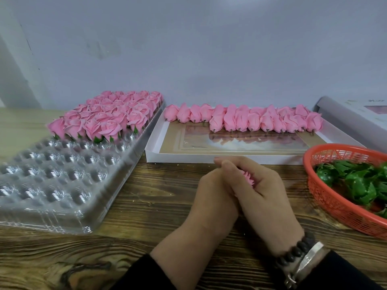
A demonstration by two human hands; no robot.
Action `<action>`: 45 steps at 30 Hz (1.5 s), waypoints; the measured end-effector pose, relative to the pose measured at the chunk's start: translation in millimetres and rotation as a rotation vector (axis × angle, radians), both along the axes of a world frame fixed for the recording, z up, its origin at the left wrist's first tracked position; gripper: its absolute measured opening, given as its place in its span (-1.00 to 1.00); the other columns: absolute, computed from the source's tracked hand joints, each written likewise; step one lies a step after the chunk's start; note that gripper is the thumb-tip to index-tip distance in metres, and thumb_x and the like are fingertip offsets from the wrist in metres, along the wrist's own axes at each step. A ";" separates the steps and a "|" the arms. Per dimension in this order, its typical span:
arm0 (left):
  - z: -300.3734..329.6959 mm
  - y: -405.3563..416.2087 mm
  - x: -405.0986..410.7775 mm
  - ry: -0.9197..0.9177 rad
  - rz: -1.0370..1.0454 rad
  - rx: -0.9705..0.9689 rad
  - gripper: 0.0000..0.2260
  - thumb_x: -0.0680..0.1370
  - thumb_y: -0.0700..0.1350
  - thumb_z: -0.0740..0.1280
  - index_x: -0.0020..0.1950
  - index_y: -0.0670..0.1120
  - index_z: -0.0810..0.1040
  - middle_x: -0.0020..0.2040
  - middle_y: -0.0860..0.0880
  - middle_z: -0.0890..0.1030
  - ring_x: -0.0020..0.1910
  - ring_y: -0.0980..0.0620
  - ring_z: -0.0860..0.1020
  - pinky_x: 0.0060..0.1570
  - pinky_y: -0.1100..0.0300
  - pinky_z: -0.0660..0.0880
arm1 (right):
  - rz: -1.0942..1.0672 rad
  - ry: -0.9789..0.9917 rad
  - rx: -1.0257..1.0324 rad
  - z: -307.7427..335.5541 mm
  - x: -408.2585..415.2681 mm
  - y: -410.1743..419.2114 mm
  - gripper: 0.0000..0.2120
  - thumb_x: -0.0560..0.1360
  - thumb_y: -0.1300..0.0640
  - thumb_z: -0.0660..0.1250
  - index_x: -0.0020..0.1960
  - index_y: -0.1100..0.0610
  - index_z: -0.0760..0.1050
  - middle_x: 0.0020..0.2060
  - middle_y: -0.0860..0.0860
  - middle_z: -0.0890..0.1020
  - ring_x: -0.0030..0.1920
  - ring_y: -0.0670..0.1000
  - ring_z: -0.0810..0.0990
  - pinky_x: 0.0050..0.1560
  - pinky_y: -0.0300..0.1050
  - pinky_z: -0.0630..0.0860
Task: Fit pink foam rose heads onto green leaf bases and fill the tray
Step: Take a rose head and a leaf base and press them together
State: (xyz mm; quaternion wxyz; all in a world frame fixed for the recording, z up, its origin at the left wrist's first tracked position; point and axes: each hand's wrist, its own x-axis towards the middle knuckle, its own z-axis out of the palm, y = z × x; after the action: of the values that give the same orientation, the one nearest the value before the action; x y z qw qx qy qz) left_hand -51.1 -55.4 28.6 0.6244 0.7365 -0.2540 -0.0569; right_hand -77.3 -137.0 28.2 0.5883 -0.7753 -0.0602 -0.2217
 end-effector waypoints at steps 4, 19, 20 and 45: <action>1.6 0.7 -0.1 -0.037 -0.043 0.128 -0.86 0.52 -0.35 0.24 0.03 -0.26 0.54 -0.16 -0.06 0.58 -0.17 0.14 0.53 -0.23 0.43 0.44 | 0.062 0.067 -0.069 4.6 1.9 -6.2 -0.81 0.53 0.09 0.25 -0.11 0.00 0.65 -0.10 -0.19 0.68 -0.03 -0.28 0.59 -0.05 -0.49 0.40; 3.8 13.5 2.9 -0.068 -0.082 -0.035 -0.91 0.48 -0.41 0.29 -0.23 -0.39 0.51 -0.30 -0.19 0.54 -0.32 0.09 0.47 -0.31 0.29 0.44 | 0.201 0.209 -0.166 2.8 2.9 -20.1 -0.41 0.24 -0.25 0.45 0.22 -0.17 0.42 0.04 -0.20 0.61 0.06 -0.30 0.55 0.08 -0.42 0.42; 2.8 14.0 4.7 -0.067 -0.054 -0.043 -0.92 0.47 -0.42 0.30 -0.24 -0.41 0.50 -0.31 -0.22 0.52 -0.32 0.05 0.45 -0.31 0.23 0.44 | 0.184 0.196 -0.158 2.2 2.4 -19.7 -0.38 0.21 -0.26 0.48 0.23 -0.17 0.41 0.05 -0.21 0.60 0.07 -0.30 0.54 0.08 -0.43 0.41; 7.2 10.9 -0.3 0.016 -0.058 0.025 -0.89 0.52 -0.32 0.28 -0.18 -0.23 0.57 -0.30 -0.07 0.59 -0.35 0.20 0.52 -0.34 0.33 0.47 | 0.172 0.117 -0.126 3.8 -0.4 -14.2 -0.58 0.36 -0.13 0.38 0.20 -0.15 0.46 0.07 -0.22 0.61 0.08 -0.33 0.53 0.07 -0.48 0.40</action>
State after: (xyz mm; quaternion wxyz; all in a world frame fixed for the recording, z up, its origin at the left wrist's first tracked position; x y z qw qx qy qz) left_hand -51.4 -44.5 35.8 0.6151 0.7361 -0.2696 -0.0841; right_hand -77.6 -151.3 32.0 0.5576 -0.8144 -0.1057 -0.1207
